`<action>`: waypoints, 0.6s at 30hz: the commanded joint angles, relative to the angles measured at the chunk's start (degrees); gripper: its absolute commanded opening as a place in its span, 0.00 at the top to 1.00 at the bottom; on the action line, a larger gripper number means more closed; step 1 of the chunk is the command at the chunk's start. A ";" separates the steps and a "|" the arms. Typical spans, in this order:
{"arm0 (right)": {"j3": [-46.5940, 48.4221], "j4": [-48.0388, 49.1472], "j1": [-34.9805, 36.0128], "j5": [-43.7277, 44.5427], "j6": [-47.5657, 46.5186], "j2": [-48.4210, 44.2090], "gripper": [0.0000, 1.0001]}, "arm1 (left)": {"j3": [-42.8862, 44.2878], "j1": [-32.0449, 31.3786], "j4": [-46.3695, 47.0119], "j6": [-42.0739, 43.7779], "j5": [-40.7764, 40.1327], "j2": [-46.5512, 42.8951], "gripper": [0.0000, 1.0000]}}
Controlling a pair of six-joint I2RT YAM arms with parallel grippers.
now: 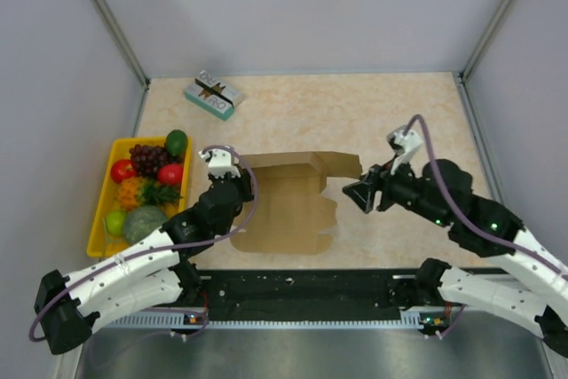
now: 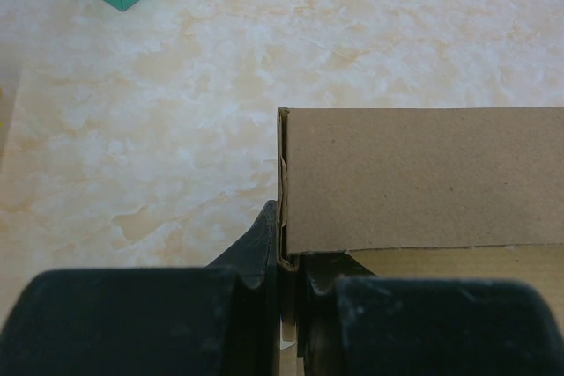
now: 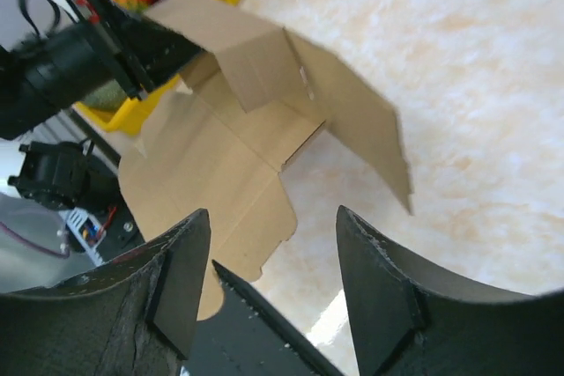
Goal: Fold the paper box
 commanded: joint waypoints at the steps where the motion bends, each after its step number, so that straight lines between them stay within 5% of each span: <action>1: 5.58 -8.97 -7.38 -2.13 -8.52 -4.77 0.38 | 5.83 0.07 -5.29 -0.49 0.92 1.21 1.00; 6: 4.36 -7.22 -16.12 -17.32 -5.55 -3.19 0.41 | 6.37 0.16 -8.21 -1.91 3.30 0.69 1.00; 11: -0.65 -0.71 -16.12 -16.74 11.24 -6.44 0.40 | 5.84 0.16 -9.09 -4.11 4.00 0.08 1.00; 15: 0.21 -4.05 -16.38 -2.87 3.09 -8.64 0.25 | 5.75 0.33 -8.65 -4.20 7.68 -0.71 1.00; 18: 2.06 -2.48 -18.04 -6.32 1.68 -8.56 0.24 | 6.63 1.03 -10.13 -4.20 11.29 -1.15 1.00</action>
